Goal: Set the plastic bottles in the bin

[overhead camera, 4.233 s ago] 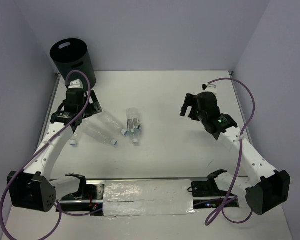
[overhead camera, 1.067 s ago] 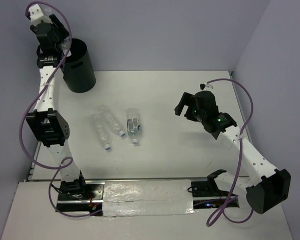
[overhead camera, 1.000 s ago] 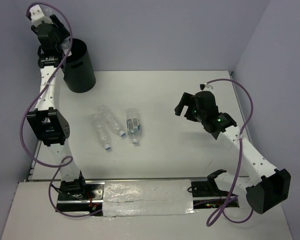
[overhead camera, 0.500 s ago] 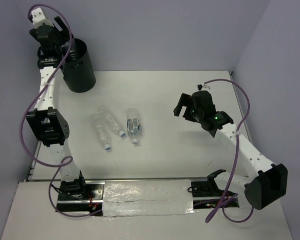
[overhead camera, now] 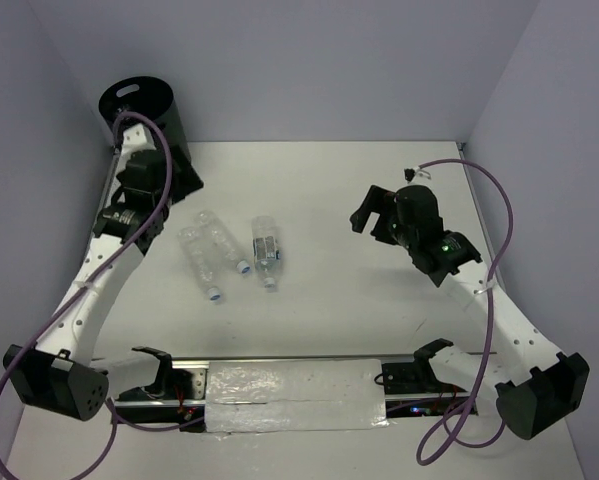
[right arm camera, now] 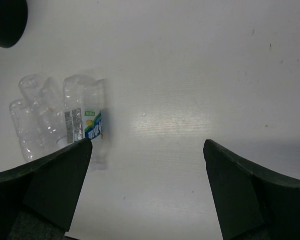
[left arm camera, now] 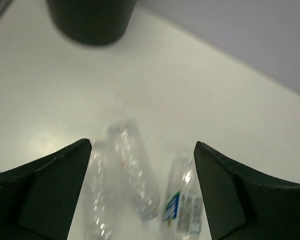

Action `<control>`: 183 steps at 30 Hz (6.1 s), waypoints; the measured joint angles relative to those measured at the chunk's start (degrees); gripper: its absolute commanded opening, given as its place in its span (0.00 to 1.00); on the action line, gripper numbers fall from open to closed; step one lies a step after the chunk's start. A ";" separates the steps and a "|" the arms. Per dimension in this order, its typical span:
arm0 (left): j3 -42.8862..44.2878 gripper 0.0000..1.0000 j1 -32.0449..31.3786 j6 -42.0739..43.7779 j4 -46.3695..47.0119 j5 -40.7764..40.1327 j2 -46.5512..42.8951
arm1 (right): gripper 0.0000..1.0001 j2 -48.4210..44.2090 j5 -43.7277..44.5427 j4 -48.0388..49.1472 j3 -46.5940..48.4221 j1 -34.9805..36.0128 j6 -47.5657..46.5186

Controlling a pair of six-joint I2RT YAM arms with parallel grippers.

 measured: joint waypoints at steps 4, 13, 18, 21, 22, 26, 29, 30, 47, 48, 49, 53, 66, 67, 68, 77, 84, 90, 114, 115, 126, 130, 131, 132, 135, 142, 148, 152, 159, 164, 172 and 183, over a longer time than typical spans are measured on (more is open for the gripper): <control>-11.76 0.91 -0.44 -8.09 -5.66 0.15 -1.75 | 1.00 -0.85 0.07 -0.09 -0.15 0.13 0.11; -28.28 0.95 -1.14 -18.05 -8.15 5.29 -1.49 | 1.00 -1.60 -0.39 -0.94 -2.93 1.01 1.62; -31.21 0.93 -1.14 -19.69 -4.87 7.34 2.95 | 1.00 -1.51 -0.35 -1.07 -2.95 1.29 1.68; -32.37 0.85 -1.14 -19.87 -2.32 8.04 6.84 | 1.00 -1.18 -0.20 -1.14 -2.95 1.44 1.73; -32.63 0.78 -1.14 -19.98 -1.55 8.09 7.89 | 1.00 -1.05 -0.15 -1.14 -2.95 1.57 1.75; -32.74 0.58 -1.14 -21.51 0.04 7.78 9.46 | 1.00 -0.85 -0.13 -1.14 -3.15 2.12 2.14; -32.48 0.57 -1.14 -22.43 -1.84 6.88 8.15 | 1.00 -0.85 0.02 -1.31 -3.45 2.40 2.38; -31.87 0.57 -1.14 -22.40 -3.50 6.38 6.84 | 1.00 -0.85 0.09 -1.46 -3.45 2.45 2.38; 31.67 0.58 2.99 11.19 1.40 -16.15 14.27 | 1.00 -0.85 1.36 -1.57 -3.61 2.97 4.39; 34.71 0.59 4.24 12.44 2.45 -16.04 17.35 | 1.00 -0.85 1.33 -1.55 -3.61 2.99 4.61; 37.55 0.60 5.25 13.79 3.39 -16.09 20.63 | 1.00 -0.85 1.33 -1.55 -3.58 3.06 4.74; 49.90 0.62 8.22 17.20 5.01 -15.45 34.12 | 1.00 -0.22 1.11 -1.42 -3.13 3.10 5.40; 57.02 0.63 16.13 17.73 8.83 -5.88 50.56 | 1.00 7.06 0.07 -0.07 -1.14 3.28 5.73; 57.16 0.63 16.94 17.64 9.46 -5.20 50.90 | 1.00 7.34 0.02 -0.07 -1.14 3.34 5.73; 57.31 0.63 17.73 17.53 9.92 -4.63 51.43 | 1.00 7.65 0.02 -0.07 -1.14 3.39 5.70; 57.09 0.81 18.36 16.33 12.46 -2.03 56.11 | 1.00 8.85 0.09 -0.04 -1.14 3.76 5.73; 54.95 0.99 17.77 16.41 11.26 -0.94 57.46 | 1.00 8.83 0.39 -0.07 -1.14 4.46 5.77; 47.47 0.99 13.94 18.82 8.68 -3.82 50.31 | 1.00 8.26 1.55 -0.13 -1.14 5.03 5.84; 2.56 0.97 -10.99 -11.28 -11.96 -5.07 25.05 | 1.00 0.61 4.50 -1.62 -2.27 5.49 6.01; 2.56 0.97 -10.97 -12.96 -12.59 -5.16 25.59 | 1.00 0.61 4.50 -1.62 -2.27 5.49 6.01; 1.60 0.99 -9.44 -26.58 -16.11 -7.63 33.22 | 1.00 0.61 4.13 -1.62 -2.29 5.77 5.99; -1.88 0.88 -7.30 -27.28 -14.23 -6.49 34.82 | 1.00 0.61 4.11 -1.73 -2.64 5.79 5.99; -2.19 0.79 -6.82 -27.28 -13.75 -6.29 35.39 | 1.00 0.61 4.11 -1.79 -2.64 5.81 5.99; -2.21 0.75 -6.38 -27.15 -13.40 -6.12 36.09 | 1.00 0.61 4.09 -1.84 -2.64 5.84 5.99; -1.11 0.65 -6.10 -26.36 -12.85 -6.84 36.70 | 1.00 0.61 3.85 -1.88 -2.64 5.84 5.99; 3.43 0.63 -5.25 -12.81 -12.37 -9.57 29.55 | 1.00 0.63 3.74 -1.99 -2.64 5.88 5.95; 18.56 0.68 -0.33 5.95 -4.57 -10.69 20.11 | 1.00 1.22 3.50 -1.84 -2.64 6.16 5.99; 32.83 0.69 4.68 13.99 1.46 -12.76 22.32 | 1.00 1.73 3.50 -1.84 -2.62 6.34 5.95; 51.12 0.70 8.96 23.43 9.14 -15.98 37.27 | 1.00 3.17 3.48 -2.14 -1.66 6.49 5.64; 55.34 0.71 10.67 29.99 14.51 -17.46 47.19 | 1.00 4.26 3.45 -2.32 -1.27 6.54 5.55; 56.41 0.70 17.79 25.49 16.11 -12.79 51.80 | 1.00 8.44 3.02 -3.50 0.17 7.15 5.55; 58.14 0.67 21.35 19.47 22.56 -6.25 52.78 | 1.00 14.05 2.64 -3.85 4.15 9.64 5.55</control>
